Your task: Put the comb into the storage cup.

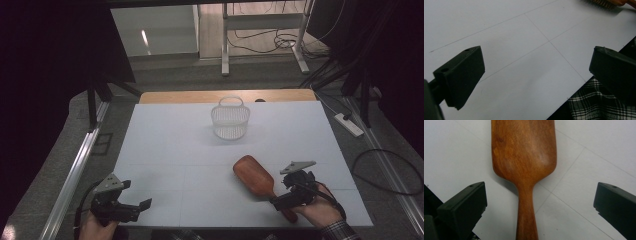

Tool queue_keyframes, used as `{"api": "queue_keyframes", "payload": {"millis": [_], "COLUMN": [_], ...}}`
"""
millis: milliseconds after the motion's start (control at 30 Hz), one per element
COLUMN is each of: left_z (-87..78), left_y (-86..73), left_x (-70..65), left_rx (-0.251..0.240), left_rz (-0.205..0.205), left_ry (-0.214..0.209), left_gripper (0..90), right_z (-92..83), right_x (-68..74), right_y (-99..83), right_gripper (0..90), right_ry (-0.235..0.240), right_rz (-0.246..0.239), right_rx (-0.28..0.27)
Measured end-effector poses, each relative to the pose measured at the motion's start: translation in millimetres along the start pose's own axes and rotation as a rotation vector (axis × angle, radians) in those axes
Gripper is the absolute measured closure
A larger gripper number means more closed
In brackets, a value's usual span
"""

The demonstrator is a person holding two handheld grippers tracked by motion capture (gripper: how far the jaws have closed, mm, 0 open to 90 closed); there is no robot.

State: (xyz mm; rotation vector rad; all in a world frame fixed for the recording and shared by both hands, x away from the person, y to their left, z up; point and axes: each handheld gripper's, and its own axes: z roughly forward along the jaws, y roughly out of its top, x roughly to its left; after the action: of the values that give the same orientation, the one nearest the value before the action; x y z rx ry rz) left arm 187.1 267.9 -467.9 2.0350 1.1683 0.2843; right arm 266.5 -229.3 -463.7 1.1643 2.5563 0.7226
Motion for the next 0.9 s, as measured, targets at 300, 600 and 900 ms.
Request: {"api": "queue_keyframes", "payload": {"millis": [300,600,900], "left_z": [0.1,0.2,0.5], "left_y": [0.0,0.0,0.2], "left_x": [0.1,0.3,0.3], "left_rx": [0.001,0.002,0.007], "left_rz": [0.000,-0.002,-0.003], "left_ry": [0.000,-0.002,-0.001], "left_gripper": [1.0,1.0,1.1], "right_z": [14.0,26.7,32.4], "right_x": [5.9,10.9,12.1], "right_y": [-3.7,-5.1,-5.4], "right_gripper": [0.0,0.0,0.0], "right_ry": [-0.002,0.001,0.019], "right_rz": [-0.016,-0.037,-0.037], "right_rx": [0.061,0.115,0.151]}}
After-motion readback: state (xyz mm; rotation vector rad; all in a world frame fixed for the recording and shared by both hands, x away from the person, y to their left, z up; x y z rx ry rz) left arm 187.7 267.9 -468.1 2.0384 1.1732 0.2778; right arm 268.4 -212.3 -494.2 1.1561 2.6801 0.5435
